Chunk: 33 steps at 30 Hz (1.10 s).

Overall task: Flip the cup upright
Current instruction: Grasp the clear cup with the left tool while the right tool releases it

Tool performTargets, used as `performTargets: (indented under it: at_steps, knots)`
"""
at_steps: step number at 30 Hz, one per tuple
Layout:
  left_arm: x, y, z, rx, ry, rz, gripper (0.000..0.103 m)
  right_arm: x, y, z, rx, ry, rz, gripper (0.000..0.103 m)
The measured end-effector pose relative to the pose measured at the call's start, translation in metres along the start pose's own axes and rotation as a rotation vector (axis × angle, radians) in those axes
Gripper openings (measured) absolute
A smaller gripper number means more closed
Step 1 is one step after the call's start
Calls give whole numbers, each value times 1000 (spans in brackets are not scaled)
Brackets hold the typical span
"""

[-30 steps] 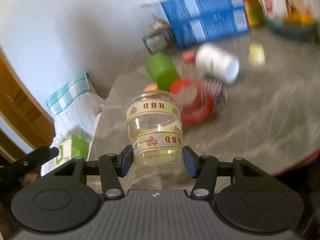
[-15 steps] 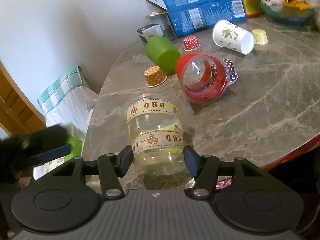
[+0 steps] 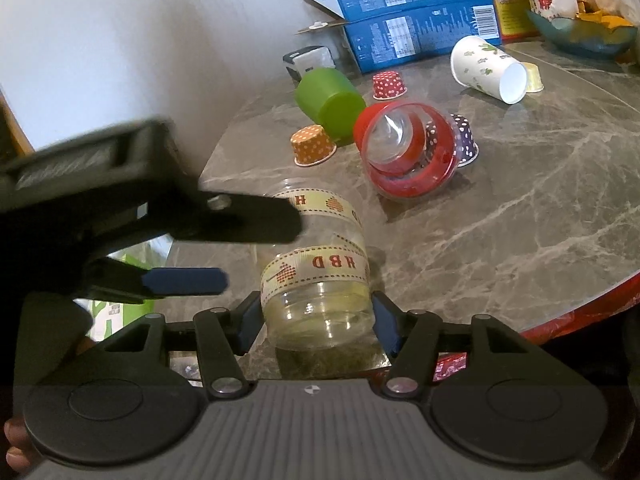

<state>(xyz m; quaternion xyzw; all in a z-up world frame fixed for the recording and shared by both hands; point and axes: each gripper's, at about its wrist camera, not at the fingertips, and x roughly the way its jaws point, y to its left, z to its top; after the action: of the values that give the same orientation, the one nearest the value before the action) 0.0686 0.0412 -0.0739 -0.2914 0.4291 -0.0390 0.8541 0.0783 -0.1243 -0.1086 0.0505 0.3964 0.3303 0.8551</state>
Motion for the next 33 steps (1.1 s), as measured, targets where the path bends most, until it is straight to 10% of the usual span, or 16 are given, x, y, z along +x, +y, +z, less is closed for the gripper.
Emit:
performTargets:
  at_steps: [19, 33]
  knots:
    - [29, -20, 16, 7, 48, 135, 84, -9, -8, -6, -49, -20, 37, 66]
    - [30, -23, 13, 47, -26, 102, 81, -50, -26, -18, -48, -96, 75, 80]
